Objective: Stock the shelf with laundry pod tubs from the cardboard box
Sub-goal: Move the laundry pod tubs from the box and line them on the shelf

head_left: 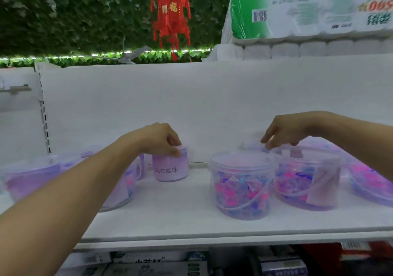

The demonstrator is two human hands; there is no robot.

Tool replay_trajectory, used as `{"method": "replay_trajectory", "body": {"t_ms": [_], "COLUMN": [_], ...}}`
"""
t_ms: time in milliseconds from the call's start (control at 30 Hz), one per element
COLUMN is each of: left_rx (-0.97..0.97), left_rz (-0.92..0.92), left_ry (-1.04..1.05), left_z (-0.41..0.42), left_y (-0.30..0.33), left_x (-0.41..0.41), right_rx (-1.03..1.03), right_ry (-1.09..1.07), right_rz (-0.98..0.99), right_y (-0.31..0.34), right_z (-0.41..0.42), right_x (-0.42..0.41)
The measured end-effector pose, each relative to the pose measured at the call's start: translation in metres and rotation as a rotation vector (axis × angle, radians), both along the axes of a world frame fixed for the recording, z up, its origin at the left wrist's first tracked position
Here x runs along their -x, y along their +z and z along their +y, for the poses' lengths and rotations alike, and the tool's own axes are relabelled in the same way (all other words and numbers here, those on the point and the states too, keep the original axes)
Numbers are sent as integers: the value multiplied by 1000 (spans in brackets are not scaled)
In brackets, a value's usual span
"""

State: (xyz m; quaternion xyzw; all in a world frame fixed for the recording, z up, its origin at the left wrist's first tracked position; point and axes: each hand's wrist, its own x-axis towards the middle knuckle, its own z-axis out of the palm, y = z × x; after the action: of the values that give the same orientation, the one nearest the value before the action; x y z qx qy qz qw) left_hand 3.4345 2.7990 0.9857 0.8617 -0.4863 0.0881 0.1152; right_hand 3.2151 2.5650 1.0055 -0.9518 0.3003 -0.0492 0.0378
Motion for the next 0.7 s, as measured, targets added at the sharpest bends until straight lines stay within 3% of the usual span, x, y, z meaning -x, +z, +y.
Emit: {"method": "replay_trajectory", "body": {"t_ms": [100,400,700], "left_rx": [21,38,15], "left_rz": [4,-18,-59], "left_ry": [8,-24,-42], "left_z": [1,4,5], "left_y": [-3,-8,-8], "left_x": [-2,-2,-1], "right_rx": [-44,104,164], "right_ry": [113,260,293], "right_rz": [-16,129,88], "right_y": [-1,1,-2], "right_z": [18,60,71], "right_x": [-17,-76,-73]}}
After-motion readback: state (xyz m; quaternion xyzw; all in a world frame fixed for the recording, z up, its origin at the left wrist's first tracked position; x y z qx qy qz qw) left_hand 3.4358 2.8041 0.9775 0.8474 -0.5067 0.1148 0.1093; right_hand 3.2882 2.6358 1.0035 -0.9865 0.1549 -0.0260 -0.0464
